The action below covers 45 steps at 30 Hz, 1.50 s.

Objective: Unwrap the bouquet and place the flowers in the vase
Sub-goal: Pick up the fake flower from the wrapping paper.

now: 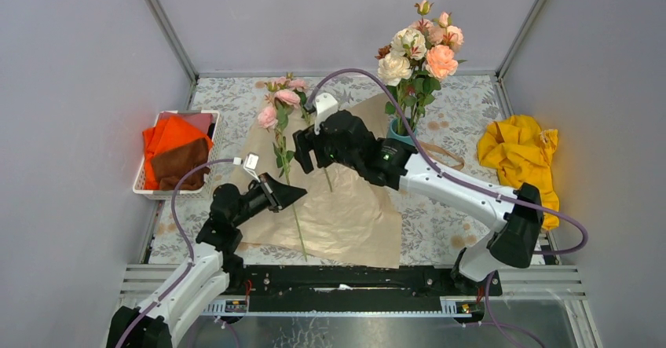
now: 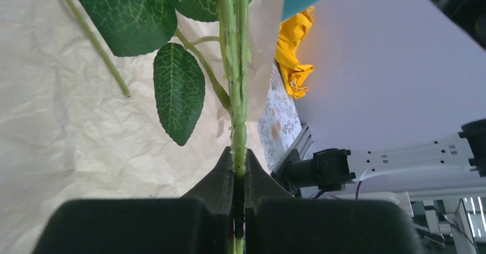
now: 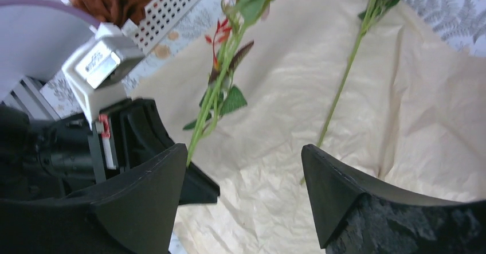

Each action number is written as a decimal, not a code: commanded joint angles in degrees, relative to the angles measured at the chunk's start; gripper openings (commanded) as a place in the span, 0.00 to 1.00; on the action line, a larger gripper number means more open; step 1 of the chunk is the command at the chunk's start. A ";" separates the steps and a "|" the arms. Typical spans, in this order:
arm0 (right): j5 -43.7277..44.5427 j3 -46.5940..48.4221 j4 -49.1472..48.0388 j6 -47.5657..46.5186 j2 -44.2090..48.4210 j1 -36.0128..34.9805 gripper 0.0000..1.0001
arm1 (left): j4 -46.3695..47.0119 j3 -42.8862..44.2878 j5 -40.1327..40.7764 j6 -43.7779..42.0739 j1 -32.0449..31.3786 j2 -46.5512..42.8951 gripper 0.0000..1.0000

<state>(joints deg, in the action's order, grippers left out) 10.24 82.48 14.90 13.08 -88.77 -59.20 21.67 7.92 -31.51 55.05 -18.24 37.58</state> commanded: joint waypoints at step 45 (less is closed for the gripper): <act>-4.80 9.46 -0.75 -0.83 -11.42 3.76 0.00 | 5.18 0.36 1.86 -2.93 -15.29 -1.47 0.08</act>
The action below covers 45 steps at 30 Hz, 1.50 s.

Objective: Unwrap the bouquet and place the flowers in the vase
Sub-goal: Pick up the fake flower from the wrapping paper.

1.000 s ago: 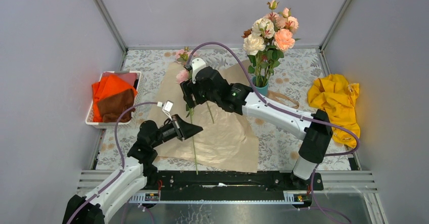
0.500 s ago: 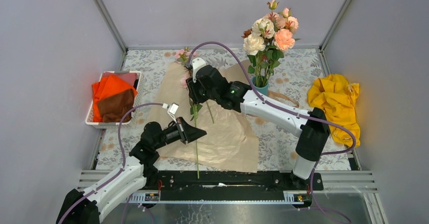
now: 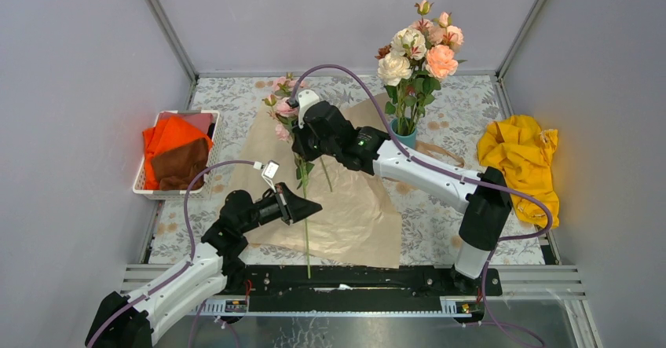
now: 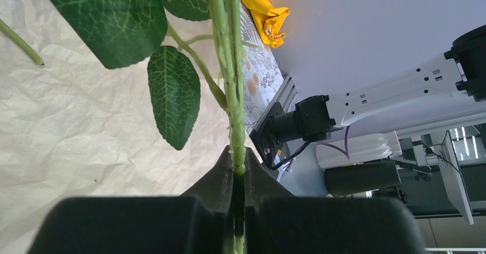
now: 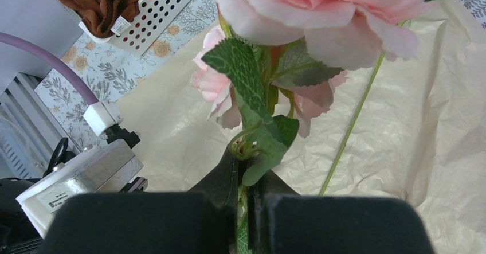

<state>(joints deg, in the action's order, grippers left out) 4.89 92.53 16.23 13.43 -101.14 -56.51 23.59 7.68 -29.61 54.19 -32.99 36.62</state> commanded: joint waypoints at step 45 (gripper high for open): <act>19.52 -22.44 -31.56 -20.97 46.58 1.15 0.00 | -0.74 -1.69 5.57 -1.02 -0.67 1.36 0.74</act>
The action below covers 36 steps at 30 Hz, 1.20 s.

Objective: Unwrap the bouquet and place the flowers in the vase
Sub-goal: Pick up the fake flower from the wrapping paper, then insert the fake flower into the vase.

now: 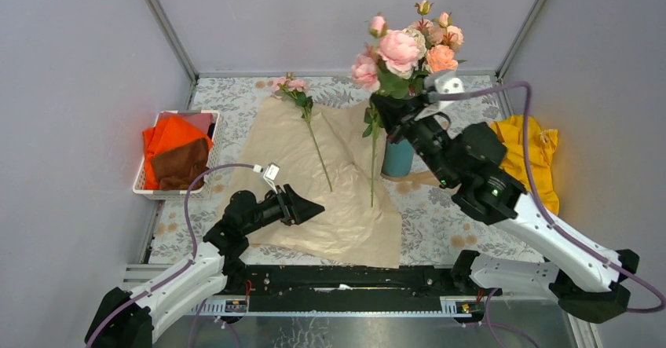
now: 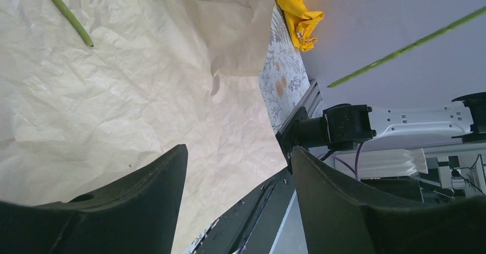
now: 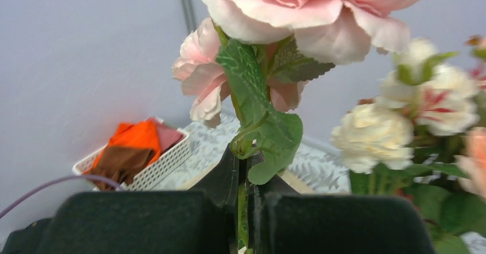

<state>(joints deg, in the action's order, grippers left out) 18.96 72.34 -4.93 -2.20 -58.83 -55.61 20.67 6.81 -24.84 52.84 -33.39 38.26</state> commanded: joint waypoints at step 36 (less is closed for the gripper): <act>18.80 -3.88 -45.61 -42.29 4.58 0.25 0.00 | 2.55 -0.74 0.17 -0.02 -0.28 0.15 0.73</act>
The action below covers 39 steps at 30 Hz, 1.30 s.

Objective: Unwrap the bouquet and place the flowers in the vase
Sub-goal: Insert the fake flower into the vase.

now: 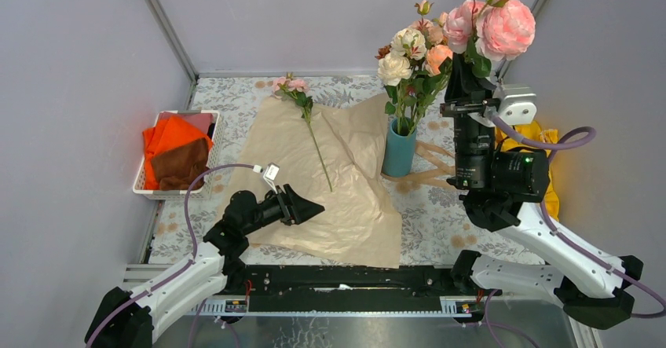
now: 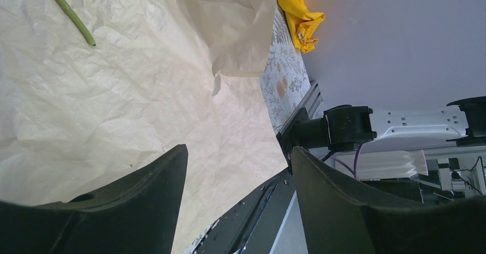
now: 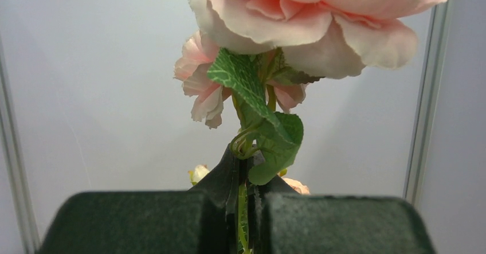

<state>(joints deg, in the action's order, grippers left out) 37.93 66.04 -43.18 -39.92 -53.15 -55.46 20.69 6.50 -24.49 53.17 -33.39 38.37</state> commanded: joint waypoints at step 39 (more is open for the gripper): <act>-4.81 -6.28 -4.68 18.16 -6.92 16.07 0.00 | 1.31 -0.32 0.34 -1.31 -0.28 -0.25 0.73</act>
<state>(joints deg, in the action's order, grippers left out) 34.74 60.53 -47.13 -26.28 -61.23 -40.47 20.58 6.50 -24.43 52.93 -33.39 38.44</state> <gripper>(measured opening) 0.036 0.735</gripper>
